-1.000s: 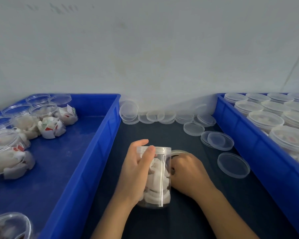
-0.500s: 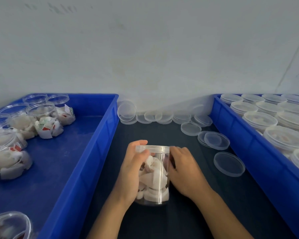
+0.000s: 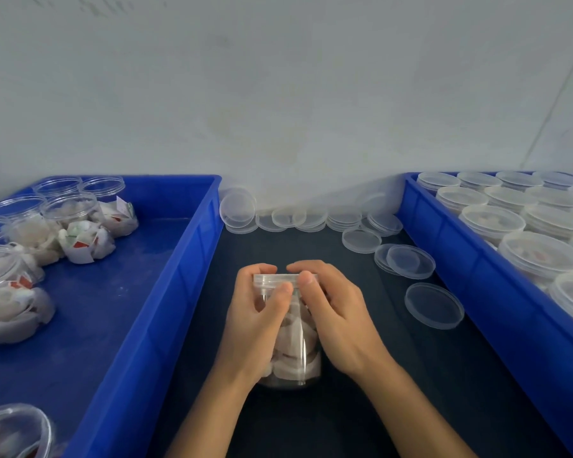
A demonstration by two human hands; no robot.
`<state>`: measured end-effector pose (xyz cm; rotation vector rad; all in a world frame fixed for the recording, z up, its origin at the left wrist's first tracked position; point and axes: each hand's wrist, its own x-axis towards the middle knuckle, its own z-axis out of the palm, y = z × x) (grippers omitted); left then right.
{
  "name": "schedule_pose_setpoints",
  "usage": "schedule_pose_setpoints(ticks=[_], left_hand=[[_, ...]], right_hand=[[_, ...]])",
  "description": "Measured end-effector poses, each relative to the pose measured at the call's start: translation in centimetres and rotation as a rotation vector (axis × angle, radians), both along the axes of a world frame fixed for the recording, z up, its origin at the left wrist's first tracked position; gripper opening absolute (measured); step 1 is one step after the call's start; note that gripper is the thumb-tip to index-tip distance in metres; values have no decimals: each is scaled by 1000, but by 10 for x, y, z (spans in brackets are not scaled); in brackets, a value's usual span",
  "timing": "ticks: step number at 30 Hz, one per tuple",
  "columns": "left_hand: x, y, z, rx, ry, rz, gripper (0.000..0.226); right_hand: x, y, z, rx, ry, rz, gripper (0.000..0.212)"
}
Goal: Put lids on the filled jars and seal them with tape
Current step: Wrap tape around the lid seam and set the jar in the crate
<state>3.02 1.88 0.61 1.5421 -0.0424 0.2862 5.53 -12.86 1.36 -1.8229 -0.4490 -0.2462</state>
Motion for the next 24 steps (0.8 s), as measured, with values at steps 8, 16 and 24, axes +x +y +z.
schedule_pose_setpoints(ticks=[8,16,24], left_hand=[[0,2,-2,16,-87,13,45],[-1,-15,-4,105,-194,-69,67],[26,-40,10,156,-166,-23,72]], right_hand=[[-1,-6,18,-125,80,51,35],[1,-27,48,-311,169,87,58],[25,-48,81,-426,95,-34,70]])
